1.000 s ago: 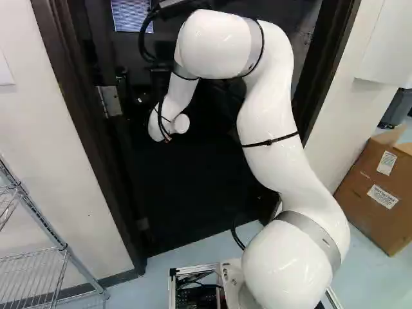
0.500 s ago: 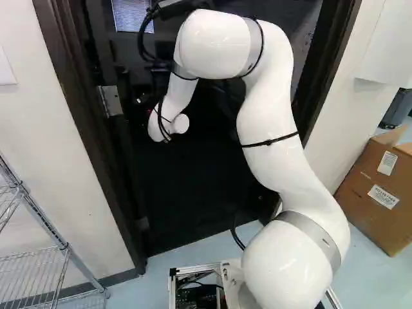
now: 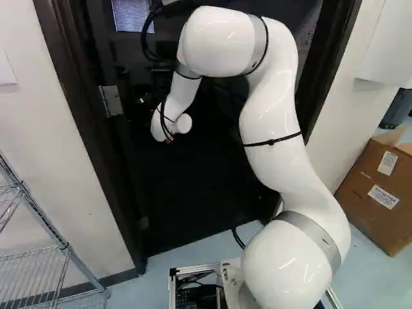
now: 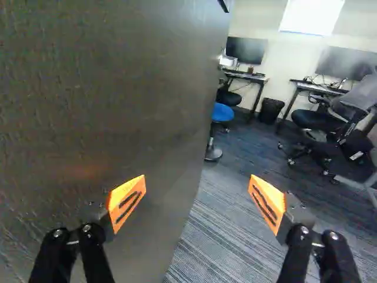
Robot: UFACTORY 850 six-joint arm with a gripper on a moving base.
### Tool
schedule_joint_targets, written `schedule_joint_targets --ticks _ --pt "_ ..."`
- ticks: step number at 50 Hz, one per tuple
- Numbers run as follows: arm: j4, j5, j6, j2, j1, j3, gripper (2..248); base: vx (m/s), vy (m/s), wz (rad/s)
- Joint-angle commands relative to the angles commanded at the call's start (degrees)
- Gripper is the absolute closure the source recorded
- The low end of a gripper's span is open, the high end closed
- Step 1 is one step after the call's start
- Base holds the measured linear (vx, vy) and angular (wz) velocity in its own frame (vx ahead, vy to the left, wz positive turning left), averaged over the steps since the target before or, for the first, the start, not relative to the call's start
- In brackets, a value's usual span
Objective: Open the door and move inside
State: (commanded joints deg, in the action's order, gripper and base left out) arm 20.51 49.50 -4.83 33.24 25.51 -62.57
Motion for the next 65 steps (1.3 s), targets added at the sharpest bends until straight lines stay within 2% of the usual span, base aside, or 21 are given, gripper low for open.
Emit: schedule_joint_targets --ticks 65 --pt "-8.03 0.0 0.0 -5.93 -5.26 7.81 3 0.0 0.0 0.0"
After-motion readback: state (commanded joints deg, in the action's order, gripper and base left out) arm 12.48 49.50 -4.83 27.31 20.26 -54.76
